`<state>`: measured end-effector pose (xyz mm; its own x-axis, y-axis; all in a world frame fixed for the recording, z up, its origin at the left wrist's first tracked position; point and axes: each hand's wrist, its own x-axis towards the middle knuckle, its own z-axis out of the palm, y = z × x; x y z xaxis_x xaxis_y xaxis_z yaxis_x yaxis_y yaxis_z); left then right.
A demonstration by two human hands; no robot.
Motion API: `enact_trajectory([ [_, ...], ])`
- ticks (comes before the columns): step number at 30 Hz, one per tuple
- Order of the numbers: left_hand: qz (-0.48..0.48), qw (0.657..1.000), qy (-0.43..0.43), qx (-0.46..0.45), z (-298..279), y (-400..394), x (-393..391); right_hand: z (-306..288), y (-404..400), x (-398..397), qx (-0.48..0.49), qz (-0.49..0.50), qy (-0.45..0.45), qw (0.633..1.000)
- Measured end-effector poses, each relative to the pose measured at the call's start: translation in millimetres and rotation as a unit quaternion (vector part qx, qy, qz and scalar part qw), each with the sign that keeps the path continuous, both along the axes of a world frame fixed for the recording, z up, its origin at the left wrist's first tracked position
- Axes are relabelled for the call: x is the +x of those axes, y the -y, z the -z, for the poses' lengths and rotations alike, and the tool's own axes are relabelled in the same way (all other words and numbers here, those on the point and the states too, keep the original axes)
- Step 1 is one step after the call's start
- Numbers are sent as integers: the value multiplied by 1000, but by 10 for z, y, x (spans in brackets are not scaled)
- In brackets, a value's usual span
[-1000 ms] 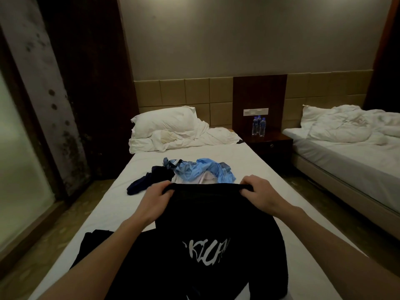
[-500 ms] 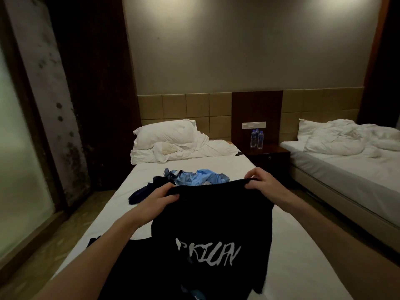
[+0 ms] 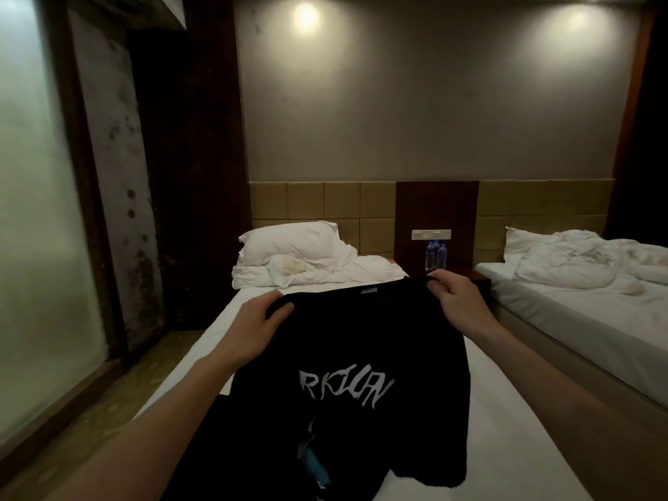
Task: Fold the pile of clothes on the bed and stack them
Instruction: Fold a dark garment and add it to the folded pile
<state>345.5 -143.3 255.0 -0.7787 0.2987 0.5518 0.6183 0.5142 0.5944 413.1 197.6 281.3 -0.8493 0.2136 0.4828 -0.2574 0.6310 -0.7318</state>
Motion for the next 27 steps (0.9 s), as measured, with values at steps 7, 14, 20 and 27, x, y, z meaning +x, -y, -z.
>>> enact_trajectory([
  [7, -21, 994, -79, 75, -196, 40, 235, -297, 149, 257, -19, 1, -85, 996],
  [14, -145, 957, -145, 208, -843, -153, 657, -904, 106, 640, 65, 59, -239, 967],
  [20, -145, 956, -161, 196, -1198, -296, 569, -1271, -116, 567, 57, 90, -239, 965],
  [27, -166, 979, -104, 52, -797, -538, -430, -832, -417, -263, 78, 115, -136, 981],
])
